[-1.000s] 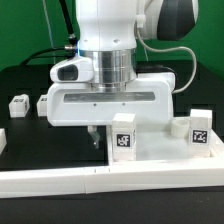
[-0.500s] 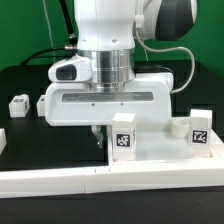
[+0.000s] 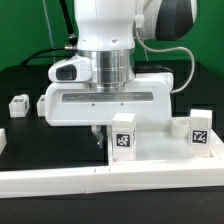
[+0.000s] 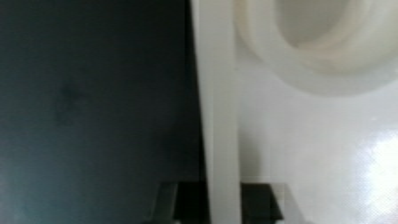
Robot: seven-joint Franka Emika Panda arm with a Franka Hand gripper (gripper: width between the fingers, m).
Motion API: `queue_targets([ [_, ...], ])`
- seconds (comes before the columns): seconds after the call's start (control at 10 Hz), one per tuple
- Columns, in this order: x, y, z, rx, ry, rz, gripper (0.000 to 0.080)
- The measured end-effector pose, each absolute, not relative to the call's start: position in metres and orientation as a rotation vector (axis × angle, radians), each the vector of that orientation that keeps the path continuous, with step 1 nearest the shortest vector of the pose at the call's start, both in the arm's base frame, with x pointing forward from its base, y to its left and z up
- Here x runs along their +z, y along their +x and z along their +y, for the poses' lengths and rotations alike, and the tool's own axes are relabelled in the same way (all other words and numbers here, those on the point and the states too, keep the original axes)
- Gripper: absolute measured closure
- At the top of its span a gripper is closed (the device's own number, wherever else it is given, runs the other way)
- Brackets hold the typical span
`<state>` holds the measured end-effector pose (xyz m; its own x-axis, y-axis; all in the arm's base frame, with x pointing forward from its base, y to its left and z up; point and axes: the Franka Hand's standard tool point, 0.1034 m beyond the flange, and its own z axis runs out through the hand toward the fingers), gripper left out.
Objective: Assemble square table
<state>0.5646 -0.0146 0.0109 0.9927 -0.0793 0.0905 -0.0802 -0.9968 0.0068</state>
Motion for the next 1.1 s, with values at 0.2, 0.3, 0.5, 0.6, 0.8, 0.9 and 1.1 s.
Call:
queue_targets([
  [0.2,0.011,0.559,-0.023,0.131,3.122,0.059,0.0738],
  [0.3,0.012,0.554,-0.033,0.121,3.113,0.176,0.0738],
  [0.5,0.016,0.555,-0.038,0.111,3.060,0.463,0.0739],
  [0.6,0.017,0.557,-0.045,0.106,3.014,0.653,0.0739],
  [0.8,0.017,0.557,-0.048,0.093,2.970,0.791,0.0739],
  [0.9,0.017,0.557,-0.049,0.091,2.957,0.828,0.0739],
  [1.1,0.021,0.571,-0.045,0.073,2.763,1.234,0.0738],
])
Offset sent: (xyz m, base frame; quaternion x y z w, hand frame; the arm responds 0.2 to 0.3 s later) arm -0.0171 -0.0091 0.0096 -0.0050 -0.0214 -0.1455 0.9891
